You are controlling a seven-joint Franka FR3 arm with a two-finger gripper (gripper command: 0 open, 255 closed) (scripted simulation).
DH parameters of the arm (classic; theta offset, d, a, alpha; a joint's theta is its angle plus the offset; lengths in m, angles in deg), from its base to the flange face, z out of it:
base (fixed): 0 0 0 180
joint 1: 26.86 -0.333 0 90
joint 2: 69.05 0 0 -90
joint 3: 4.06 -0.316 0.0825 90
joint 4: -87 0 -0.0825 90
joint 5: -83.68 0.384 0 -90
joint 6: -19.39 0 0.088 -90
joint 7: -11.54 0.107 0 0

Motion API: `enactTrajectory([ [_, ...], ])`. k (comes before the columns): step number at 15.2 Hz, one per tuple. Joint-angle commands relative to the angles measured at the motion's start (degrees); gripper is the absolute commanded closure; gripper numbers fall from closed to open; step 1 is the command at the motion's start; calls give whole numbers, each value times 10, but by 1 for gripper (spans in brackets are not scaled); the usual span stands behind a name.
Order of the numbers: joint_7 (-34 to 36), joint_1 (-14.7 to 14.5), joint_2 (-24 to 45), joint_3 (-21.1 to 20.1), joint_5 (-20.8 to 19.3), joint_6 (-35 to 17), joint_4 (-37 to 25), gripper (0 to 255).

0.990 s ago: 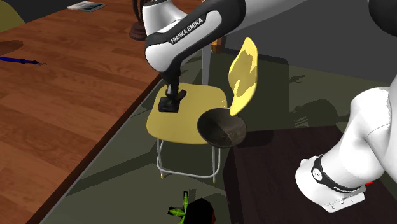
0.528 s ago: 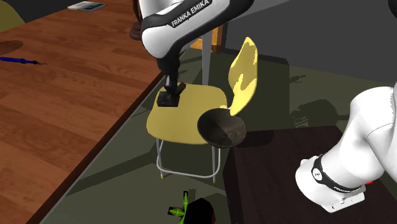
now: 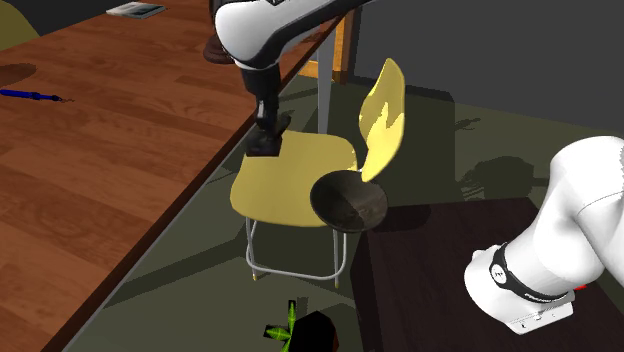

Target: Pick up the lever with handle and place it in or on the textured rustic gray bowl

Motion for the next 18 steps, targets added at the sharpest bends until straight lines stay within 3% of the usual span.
enactTrajectory([
  [1,1,0,-4,1,-2,14,-11,255],
  [5,3,-1,-12,2,-6,39,-28,255],
  [11,48,-24,-159,0,-63,8,141,255],
  [18,104,-20,-331,-24,-122,12,303,255],
])
